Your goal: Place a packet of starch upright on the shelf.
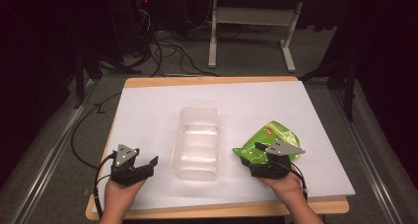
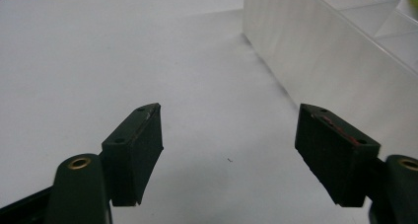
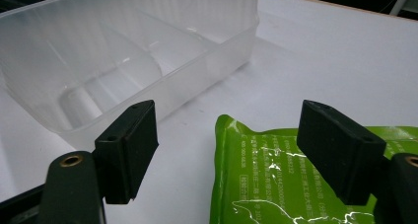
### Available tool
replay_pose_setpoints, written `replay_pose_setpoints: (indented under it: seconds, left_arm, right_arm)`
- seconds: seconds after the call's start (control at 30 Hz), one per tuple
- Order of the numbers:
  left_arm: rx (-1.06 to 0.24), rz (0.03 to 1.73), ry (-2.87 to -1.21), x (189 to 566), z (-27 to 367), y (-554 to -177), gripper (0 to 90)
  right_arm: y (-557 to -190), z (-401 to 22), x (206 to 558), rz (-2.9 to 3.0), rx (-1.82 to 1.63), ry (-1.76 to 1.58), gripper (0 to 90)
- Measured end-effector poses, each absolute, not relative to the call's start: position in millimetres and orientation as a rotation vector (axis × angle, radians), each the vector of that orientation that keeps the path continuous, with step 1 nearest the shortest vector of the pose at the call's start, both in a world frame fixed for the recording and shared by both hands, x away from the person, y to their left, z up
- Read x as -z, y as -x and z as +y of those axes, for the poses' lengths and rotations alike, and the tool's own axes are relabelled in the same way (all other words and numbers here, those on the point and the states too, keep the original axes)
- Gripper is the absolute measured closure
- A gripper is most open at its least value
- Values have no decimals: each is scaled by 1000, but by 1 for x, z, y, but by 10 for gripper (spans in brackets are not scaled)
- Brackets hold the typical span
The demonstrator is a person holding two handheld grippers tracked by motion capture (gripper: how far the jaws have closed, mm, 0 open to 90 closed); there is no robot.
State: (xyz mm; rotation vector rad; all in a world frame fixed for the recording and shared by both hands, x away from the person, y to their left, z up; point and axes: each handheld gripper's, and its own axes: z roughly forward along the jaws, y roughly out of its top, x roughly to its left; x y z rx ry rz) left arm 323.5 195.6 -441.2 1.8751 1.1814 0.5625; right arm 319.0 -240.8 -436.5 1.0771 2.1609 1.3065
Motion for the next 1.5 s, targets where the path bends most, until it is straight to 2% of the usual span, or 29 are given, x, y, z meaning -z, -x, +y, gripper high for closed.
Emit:
replay_pose_setpoints:
  seconds: [0.23, 0.3, 0.33, 0.4, 0.47, 0.53, 0.57, 1.0, 1.13, 1.3, 1.33, 1.4, 1.5]
  left_arm:
    - [-548, 1192, -1874, 443, 192, -323, 310]
    - [-536, 1193, -1867, 443, 191, -323, 343]
    - [-524, 1188, -1868, 443, 191, -323, 385]
    - [-496, 1167, -1873, 444, 190, -322, 560]
    - [-415, 1150, -1888, 445, 187, -323, 749]
    - [-415, 1137, -1893, 445, 182, -321, 883]
    - [-415, 1137, -1893, 445, 182, -321, 900]
    - [-294, 998, -1982, 448, 143, -309, 900]
    - [-313, 1027, -1958, 448, 143, -310, 900]
    - [-401, 1069, -1897, 443, 160, -314, 768]
    - [-401, 1069, -1897, 443, 160, -314, 729]
    - [-483, 1123, -1857, 439, 178, -317, 630]
    - [-511, 1169, -1875, 441, 191, -322, 489]
  right_arm:
    - [-319, -244, 435, 2146, -1299, -1070, 240]
    - [-320, -245, 435, 2145, -1300, -1083, 242]
    - [-321, -246, 435, 2143, -1300, -1080, 245]
    - [-320, -247, 435, 2139, -1302, -1086, 251]
    - [-321, -252, 434, 2124, -1297, -1097, 261]
    - [-321, -255, 434, 2109, -1299, -1099, 267]
    - [-322, -257, 434, 2103, -1298, -1107, 271]
    - [-331, -281, 437, 2038, -1261, -1201, 289]
    - [-333, -287, 437, 2019, -1247, -1222, 290]
    - [-335, -297, 438, 1992, -1237, -1258, 296]
    - [-336, -300, 438, 1983, -1234, -1267, 297]
    - [-338, -304, 438, 1970, -1226, -1283, 301]
    - [-342, -310, 439, 1951, -1211, -1321, 307]
